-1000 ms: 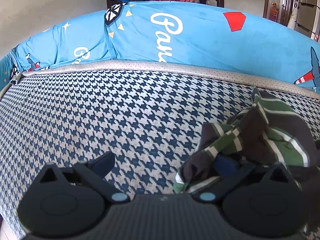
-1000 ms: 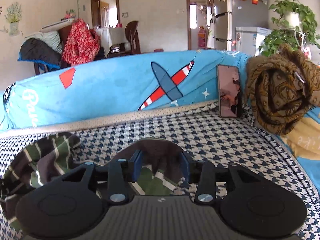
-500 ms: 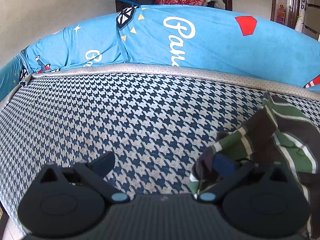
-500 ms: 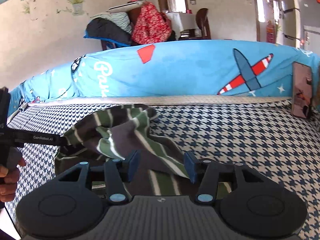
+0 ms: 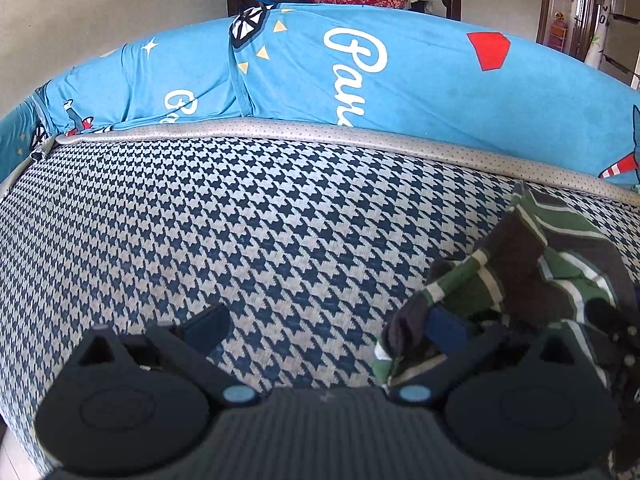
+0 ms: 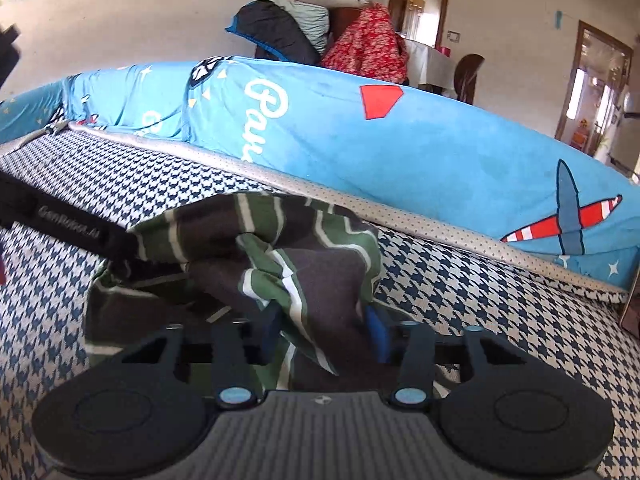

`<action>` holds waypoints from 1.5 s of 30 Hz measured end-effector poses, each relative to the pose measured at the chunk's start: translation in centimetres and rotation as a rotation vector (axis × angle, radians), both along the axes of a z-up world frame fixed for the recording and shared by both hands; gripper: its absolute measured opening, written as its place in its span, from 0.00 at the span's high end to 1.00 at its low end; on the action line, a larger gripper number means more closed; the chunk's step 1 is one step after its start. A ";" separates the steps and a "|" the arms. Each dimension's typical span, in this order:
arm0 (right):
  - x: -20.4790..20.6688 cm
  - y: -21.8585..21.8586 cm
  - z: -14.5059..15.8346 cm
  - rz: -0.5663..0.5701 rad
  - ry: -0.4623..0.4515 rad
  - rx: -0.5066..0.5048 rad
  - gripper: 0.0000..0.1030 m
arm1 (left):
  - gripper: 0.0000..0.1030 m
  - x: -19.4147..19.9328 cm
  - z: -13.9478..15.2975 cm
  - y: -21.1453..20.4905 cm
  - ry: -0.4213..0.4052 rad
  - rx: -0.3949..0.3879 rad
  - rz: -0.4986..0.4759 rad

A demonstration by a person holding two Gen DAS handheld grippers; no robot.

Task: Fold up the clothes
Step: 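Lift the striped shirt with the right gripper and shake it open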

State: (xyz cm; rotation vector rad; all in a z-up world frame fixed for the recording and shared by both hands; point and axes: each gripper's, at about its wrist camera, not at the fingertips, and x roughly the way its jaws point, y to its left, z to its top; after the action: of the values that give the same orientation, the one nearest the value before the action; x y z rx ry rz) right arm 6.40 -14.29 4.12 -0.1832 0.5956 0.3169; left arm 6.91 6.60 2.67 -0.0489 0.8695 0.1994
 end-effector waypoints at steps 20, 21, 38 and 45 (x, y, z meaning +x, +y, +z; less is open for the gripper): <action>-1.1 -11.8 6.7 -0.504 -0.243 0.293 0.96 | 0.00 -0.4 -1.1 -5.0 0.005 0.007 -0.154; -1.2 -12.4 6.9 -0.514 -0.243 0.297 0.96 | 0.00 -0.3 -1.1 -5.2 -0.002 0.009 -0.151; -3.2 -16.0 7.0 -0.566 -0.231 0.195 0.96 | 0.00 0.0 2.5 -5.0 -0.210 0.081 0.092; -2.9 -18.2 6.0 -0.618 -0.129 0.174 0.91 | 0.00 0.2 1.6 -4.3 -0.156 0.007 0.103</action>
State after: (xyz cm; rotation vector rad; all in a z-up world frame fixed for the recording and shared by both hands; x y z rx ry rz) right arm 3.53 -32.47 10.09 0.1503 0.4671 -0.2407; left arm 7.14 2.35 4.24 -0.1016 0.7111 0.2913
